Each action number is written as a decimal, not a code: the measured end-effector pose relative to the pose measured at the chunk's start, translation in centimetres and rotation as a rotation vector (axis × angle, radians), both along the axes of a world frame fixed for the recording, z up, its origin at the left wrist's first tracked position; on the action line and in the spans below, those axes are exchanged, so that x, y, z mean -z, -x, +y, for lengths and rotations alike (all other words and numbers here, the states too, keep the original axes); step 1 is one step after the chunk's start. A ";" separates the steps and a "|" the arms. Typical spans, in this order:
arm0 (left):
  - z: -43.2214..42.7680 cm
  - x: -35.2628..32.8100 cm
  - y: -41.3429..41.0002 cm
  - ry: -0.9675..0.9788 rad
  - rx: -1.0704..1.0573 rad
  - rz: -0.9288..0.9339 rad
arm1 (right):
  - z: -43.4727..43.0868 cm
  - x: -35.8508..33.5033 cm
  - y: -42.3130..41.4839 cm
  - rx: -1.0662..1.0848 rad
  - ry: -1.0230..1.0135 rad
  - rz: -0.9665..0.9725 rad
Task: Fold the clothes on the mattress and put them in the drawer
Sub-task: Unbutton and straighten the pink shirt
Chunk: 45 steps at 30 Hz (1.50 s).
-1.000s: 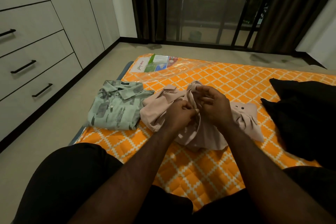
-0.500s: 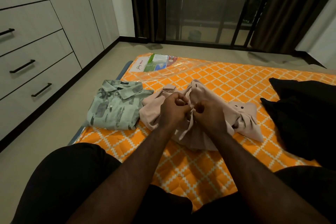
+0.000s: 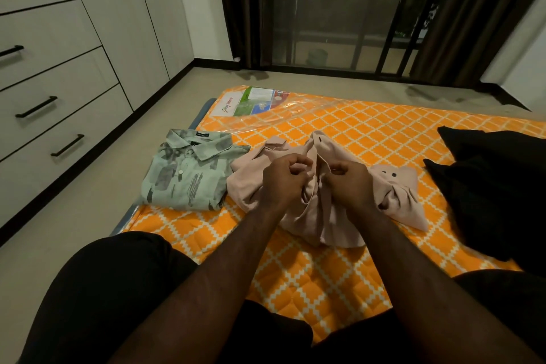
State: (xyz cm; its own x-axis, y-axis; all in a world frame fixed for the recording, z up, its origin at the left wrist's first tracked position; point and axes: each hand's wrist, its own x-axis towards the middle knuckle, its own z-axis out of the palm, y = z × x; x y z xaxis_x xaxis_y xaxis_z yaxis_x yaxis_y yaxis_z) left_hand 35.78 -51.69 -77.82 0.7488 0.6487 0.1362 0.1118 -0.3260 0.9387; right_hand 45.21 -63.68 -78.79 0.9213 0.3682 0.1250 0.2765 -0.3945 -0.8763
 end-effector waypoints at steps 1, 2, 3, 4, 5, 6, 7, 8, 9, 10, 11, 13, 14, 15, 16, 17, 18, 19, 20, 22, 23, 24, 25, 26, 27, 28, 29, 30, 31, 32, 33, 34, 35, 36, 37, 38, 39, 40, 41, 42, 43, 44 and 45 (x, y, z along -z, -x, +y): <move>0.0 0.0 0.0 -0.027 0.001 0.025 | -0.1 -0.3 0.2 0.000 -0.032 0.039; 0.0 0.1 0.0 -0.039 0.004 0.041 | -0.2 -0.5 0.3 0.002 -0.061 0.067; 0.0 0.1 -0.1 -0.046 0.004 0.053 | -0.3 -0.6 0.3 0.003 -0.086 0.097; 0.0 0.0 -0.1 -0.054 0.002 0.060 | -0.4 -0.7 0.3 -0.008 -0.111 0.132; 0.0 0.1 -0.1 -0.070 -0.004 0.065 | -0.4 -0.7 0.4 -0.019 -0.130 0.171; 0.0 0.1 -0.2 -0.101 -0.018 0.071 | -0.4 -0.7 0.4 -0.022 -0.155 0.203; 0.0 0.1 -0.3 -0.147 -0.041 0.078 | -0.4 -0.8 0.5 -0.007 -0.177 0.211; 0.0 0.0 -0.3 -0.195 -0.064 0.087 | -0.3 -1.0 0.5 0.021 -0.202 0.187; -0.1 0.0 -0.3 -0.230 -0.078 0.091 | -0.2 -1.4 0.5 0.060 -0.219 0.136; -0.2 0.0 -0.3 -0.248 -0.076 0.092 | -0.1 -1.9 0.5 0.098 -0.231 0.078; -0.3 -0.1 -0.4 -0.261 -0.067 0.092 | 0.0 -2.5 0.6 0.126 -0.234 0.018; -0.6 -0.4 -0.4 -0.283 -0.039 0.088 | 0.3 -3.4 0.9 0.133 -0.202 -0.092; -0.7 -0.6 -0.4 -0.294 -0.024 0.075 | 0.3 -3.6 1.2 0.119 -0.171 -0.136; -0.8 -0.8 -0.4 -0.300 -0.012 0.059 | 0.3 -3.7 1.6 0.104 -0.138 -0.167; -0.9 -0.9 -0.4 -0.295 -0.003 0.045 | 0.3 -3.6 1.9 0.088 -0.110 -0.184; -0.9 -1.0 -0.4 -0.278 0.003 0.038 | 0.4 -3.4 2.0 0.076 -0.091 -0.185; -1.0 -1.0 -0.4 -0.252 0.005 0.037 | 0.4 -3.3 2.1 0.064 -0.082 -0.176; -1.0 -1.0 -0.4 -0.219 0.001 0.035 | 0.4 -3.2 2.0 0.051 -0.082 -0.164; -0.9 -0.9 -0.3 -0.181 -0.003 0.032 | 0.4 -3.1 1.9 0.037 -0.084 -0.153; -0.7 -0.7 -0.3 -0.076 -0.003 0.022 | 0.4 -3.0 1.6 0.016 -0.078 -0.139; -0.7 -0.7 -0.3 -0.015 0.003 0.012 | 0.4 -2.9 1.5 0.009 -0.070 -0.138; -0.7 -0.7 -0.3 0.035 0.009 0.003 | 0.3 -2.8 1.5 0.001 -0.061 -0.139; -0.7 -0.7 -0.3 0.063 0.009 -0.005 | 0.2 -2.8 1.5 -0.005 -0.052 -0.143; -0.6 -0.6 -0.3 0.072 0.005 -0.008 | 0.2 -2.7 1.6 -0.011 -0.048 -0.146; -0.6 -0.4 -0.4 0.077 0.001 -0.009 | 0.1 -2.7 1.6 -0.015 -0.049 -0.147; -0.5 -0.3 -0.5 0.086 0.001 -0.012 | 0.1 -2.7 1.6 -0.021 -0.054 -0.145; -0.5 -0.2 -0.4 0.101 0.005 -0.015 | 0.0 -2.8 1.6 -0.026 -0.059 -0.142; -0.5 -0.2 -0.4 0.116 0.009 -0.022 | 0.0 -2.8 1.6 -0.032 -0.065 -0.139; -0.4 -0.2 -0.3 0.129 0.012 -0.028 | 0.0 -2.7 1.6 -0.040 -0.069 -0.134; -0.3 -0.1 -0.3 0.132 0.011 -0.032 | 0.0 -2.7 1.5 -0.050 -0.069 -0.127; -0.3 0.0 -0.3 0.130 0.007 -0.032 | 0.0 -2.6 1.5 -0.060 -0.065 -0.122; -0.2 -0.1 -0.3 0.121 -0.002 -0.027 | 0.0 -2.6 1.5 -0.069 -0.060 -0.120; -0.2 -0.1 -0.3 0.117 -0.013 -0.023 | 0.0 -2.5 1.6 -0.075 -0.060 -0.119; -0.1 -0.1 -0.4 0.115 -0.025 -0.017 | 0.0 -2.4 1.5 -0.079 -0.066 -0.116; -0.1 -0.1 -0.4 0.114 -0.035 -0.011 | 0.0 -2.4 1.5 -0.083 -0.074 -0.112; -0.1 -0.2 -0.3 0.106 -0.043 -0.003 | 0.0 -2.4 1.5 -0.088 -0.083 -0.107; -0.2 -0.3 -0.2 0.094 -0.047 0.002 | 0.0 -2.4 1.5 -0.093 -0.088 -0.104; -0.1 -0.4 -0.2 0.081 -0.053 0.003 | 0.0 -2.4 1.5 -0.099 -0.088 -0.102; -0.1 -0.5 -0.1 0.071 -0.060 0.003 | -0.1 -2.4 1.5 -0.106 -0.084 -0.102; 0.0 -0.6 -0.1 0.064 -0.066 0.003 | -0.1 -2.4 1.4 -0.115 -0.078 -0.102; 0.0 -0.6 -0.1 0.060 -0.073 0.006 | -0.1 -2.4 1.4 -0.125 -0.067 -0.104; 0.1 -0.7 0.0 0.060 -0.082 0.010 | -0.1 -2.3 1.5 -0.136 -0.054 -0.110; 0.2 -0.7 0.0 0.059 -0.088 0.017 | -0.1 -2.3 1.5 -0.151 -0.041 -0.127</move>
State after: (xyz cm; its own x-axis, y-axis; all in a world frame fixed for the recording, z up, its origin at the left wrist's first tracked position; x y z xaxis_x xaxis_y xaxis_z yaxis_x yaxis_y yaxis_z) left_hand 35.78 -51.49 -77.15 0.6907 0.7182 0.0837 0.1531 -0.2584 0.9538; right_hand 43.73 -63.81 -76.47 0.8321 0.4931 0.2540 0.4389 -0.3054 -0.8451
